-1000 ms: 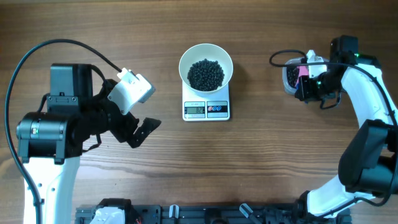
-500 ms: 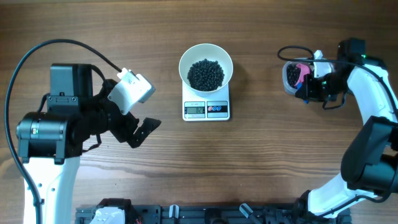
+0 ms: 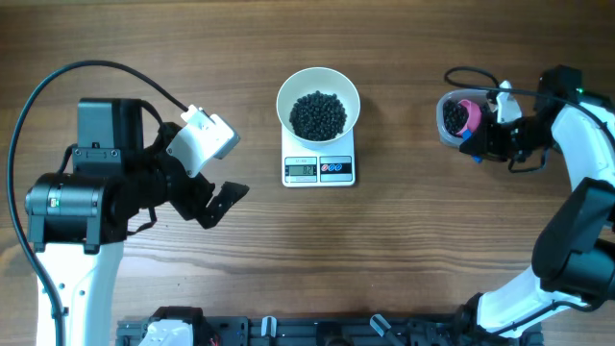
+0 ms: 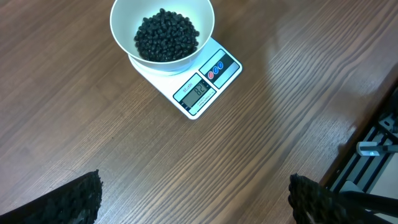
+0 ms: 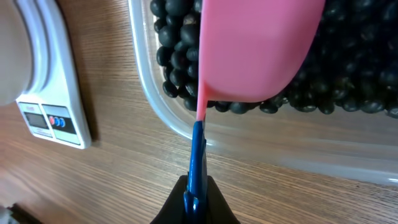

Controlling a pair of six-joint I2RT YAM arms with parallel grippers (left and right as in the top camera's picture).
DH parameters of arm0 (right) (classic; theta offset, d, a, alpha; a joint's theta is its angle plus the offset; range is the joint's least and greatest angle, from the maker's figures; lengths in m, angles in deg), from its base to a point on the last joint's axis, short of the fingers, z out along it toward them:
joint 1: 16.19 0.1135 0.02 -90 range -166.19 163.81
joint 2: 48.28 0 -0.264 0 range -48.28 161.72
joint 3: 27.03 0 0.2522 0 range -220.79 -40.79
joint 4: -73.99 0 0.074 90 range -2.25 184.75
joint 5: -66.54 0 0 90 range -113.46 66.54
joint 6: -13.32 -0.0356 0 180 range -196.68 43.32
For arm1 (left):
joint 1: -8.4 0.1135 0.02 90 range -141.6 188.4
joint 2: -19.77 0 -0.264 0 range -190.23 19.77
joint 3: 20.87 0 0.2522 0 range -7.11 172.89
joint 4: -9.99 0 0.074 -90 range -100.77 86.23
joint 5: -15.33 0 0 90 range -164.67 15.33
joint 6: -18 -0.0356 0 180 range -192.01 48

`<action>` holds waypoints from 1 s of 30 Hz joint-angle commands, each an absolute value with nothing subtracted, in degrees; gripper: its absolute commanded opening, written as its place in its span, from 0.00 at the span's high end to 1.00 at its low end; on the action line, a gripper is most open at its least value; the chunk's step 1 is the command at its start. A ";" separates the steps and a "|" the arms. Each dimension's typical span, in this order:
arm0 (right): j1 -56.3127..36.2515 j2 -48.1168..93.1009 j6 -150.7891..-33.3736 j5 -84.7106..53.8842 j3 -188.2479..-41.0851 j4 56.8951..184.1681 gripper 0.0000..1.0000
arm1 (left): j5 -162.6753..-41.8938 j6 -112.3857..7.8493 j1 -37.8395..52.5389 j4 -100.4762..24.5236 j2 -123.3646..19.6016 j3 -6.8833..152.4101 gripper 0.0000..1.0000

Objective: Scoop item into bowl and weigh 150g on scale
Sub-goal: 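Dip the scoop into the black beans and drag to fill it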

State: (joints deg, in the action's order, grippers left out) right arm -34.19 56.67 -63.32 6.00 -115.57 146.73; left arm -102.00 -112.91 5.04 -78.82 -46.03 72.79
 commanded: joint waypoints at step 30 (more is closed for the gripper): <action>-39.68 58.28 -63.32 17.30 -109.87 143.03 0.96 | -102.48 -113.59 5.42 -78.86 -46.25 73.90 0.00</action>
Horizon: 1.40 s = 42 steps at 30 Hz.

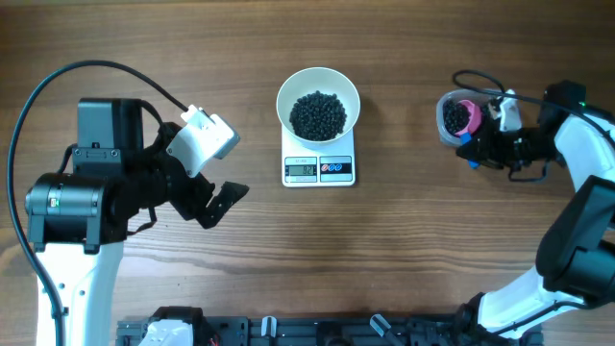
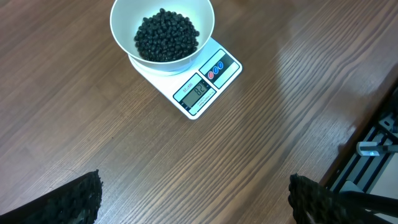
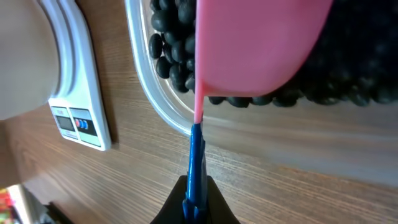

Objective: Scoop item into bowl and weigh 150g on scale
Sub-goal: 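Dip the scoop into the black beans and drag to fill it, then lift the filled scoop and carry it over the white bowl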

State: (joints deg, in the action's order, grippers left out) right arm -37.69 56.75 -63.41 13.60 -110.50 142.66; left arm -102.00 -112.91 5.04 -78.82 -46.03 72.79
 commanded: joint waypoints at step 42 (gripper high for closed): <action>-48.07 58.28 -60.13 34.17 -109.87 147.97 0.96 | -102.48 -113.59 5.42 -78.86 -46.25 73.90 0.00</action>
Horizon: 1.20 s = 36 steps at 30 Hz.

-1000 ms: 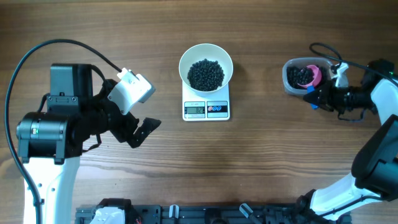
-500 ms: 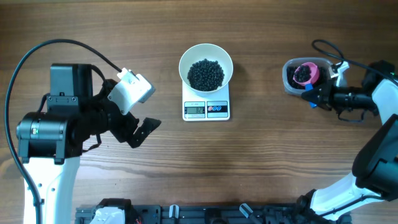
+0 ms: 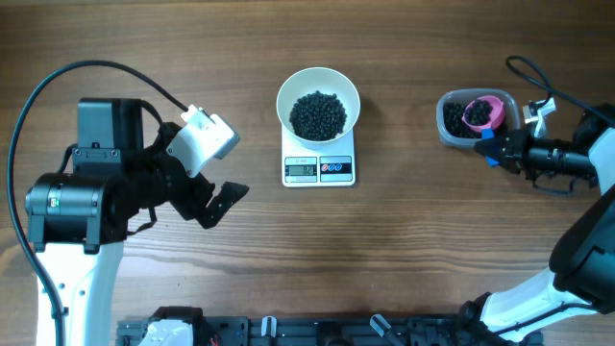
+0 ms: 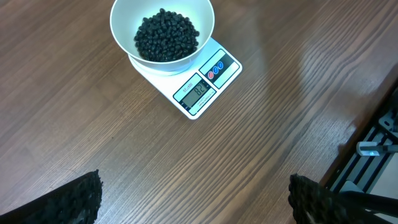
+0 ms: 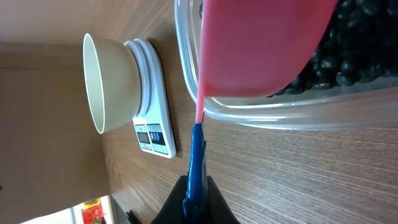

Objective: Scoop item into bowl and weigh 150g on scale
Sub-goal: 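Lift the filled scoop and carry it over the white bowl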

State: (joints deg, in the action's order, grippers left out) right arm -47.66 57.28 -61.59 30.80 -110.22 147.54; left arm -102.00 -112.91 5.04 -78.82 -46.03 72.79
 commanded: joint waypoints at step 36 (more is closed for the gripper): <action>-30.67 56.18 -77.35 53.12 -115.53 133.48 0.96 | -102.48 -113.59 5.42 -78.86 -46.25 73.90 0.00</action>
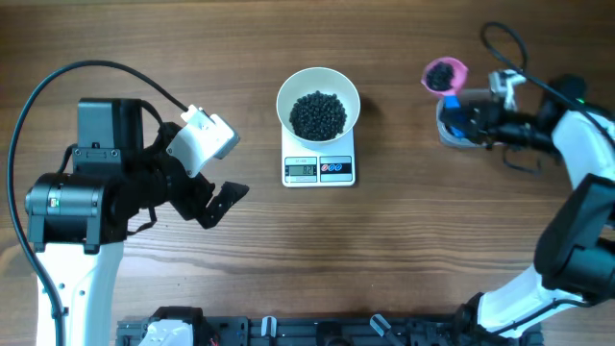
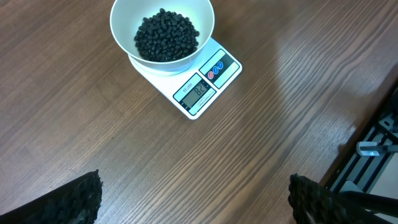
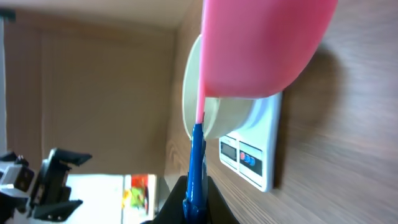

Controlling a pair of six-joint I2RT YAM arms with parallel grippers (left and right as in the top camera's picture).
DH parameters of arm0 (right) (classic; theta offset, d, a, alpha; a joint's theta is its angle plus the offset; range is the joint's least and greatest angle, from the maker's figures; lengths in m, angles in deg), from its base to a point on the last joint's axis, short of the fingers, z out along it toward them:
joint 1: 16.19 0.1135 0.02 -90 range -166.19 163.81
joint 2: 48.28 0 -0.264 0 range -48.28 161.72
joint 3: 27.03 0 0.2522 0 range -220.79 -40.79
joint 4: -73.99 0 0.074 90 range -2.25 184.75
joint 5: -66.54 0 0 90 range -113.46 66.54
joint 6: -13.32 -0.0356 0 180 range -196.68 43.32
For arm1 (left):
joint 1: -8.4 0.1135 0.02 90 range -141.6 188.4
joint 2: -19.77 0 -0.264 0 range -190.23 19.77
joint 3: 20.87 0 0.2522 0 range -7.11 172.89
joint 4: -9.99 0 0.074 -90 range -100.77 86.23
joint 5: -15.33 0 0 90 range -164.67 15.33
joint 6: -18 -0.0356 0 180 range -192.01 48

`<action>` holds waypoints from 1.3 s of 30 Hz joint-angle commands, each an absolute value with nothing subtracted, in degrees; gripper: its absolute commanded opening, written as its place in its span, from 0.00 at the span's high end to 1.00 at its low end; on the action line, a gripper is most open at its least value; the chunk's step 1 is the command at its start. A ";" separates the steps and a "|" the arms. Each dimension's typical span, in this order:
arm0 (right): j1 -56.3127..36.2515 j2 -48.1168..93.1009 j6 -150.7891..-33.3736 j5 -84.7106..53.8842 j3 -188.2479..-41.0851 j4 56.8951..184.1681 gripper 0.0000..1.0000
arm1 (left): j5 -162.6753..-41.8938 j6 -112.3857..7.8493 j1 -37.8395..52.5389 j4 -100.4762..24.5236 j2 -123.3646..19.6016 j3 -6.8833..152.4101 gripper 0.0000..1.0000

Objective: Scoop item into bowl and weigh 150g on scale
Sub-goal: 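Lift the filled scoop and carry it over the white bowl, then tilt the scoop with the right gripper to pour beans into the bowl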

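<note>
A white bowl (image 1: 318, 102) of black beans sits on the white scale (image 1: 318, 168); bowl (image 2: 162, 28) and scale (image 2: 205, 84) also show in the left wrist view. My right gripper (image 1: 478, 117) is shut on the blue handle of a pink scoop (image 1: 442, 75), which holds black beans and hangs in the air left of the clear bean container (image 1: 458, 130). From the right wrist the scoop's pink underside (image 3: 264, 46) fills the top, with the bowl (image 3: 199, 102) and scale (image 3: 249, 155) beyond. My left gripper (image 1: 219, 199) stands open at the left, nothing between its fingers.
A black rail (image 1: 317, 332) runs along the table's front edge. A cable (image 1: 504, 38) loops above the right arm. Bare wood lies between the scale and the container.
My right gripper has turned and lifted the scoop out of the container. The scoop now holds beans in the air left of the container, nearer the bowl. The left arm is unmoved.
The scoop lay in the container's beans, held by my right gripper. It stayed there while the right arm swung out to the right and the scoop shifted to the container's right side. Now it is out, loaded with beans. The bowl, scale and left arm never changed.
</note>
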State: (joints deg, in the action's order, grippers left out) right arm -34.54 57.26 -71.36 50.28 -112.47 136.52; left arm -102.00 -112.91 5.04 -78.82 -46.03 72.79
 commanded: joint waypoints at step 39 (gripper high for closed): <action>-2.11 52.60 -79.73 22.87 -115.84 116.67 0.96 | -102.48 -113.59 5.42 -78.86 -46.25 73.90 0.00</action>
State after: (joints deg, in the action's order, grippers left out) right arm -2.35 54.13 -81.09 24.22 -114.46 116.85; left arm -102.00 -112.91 5.04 -78.82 -46.03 72.79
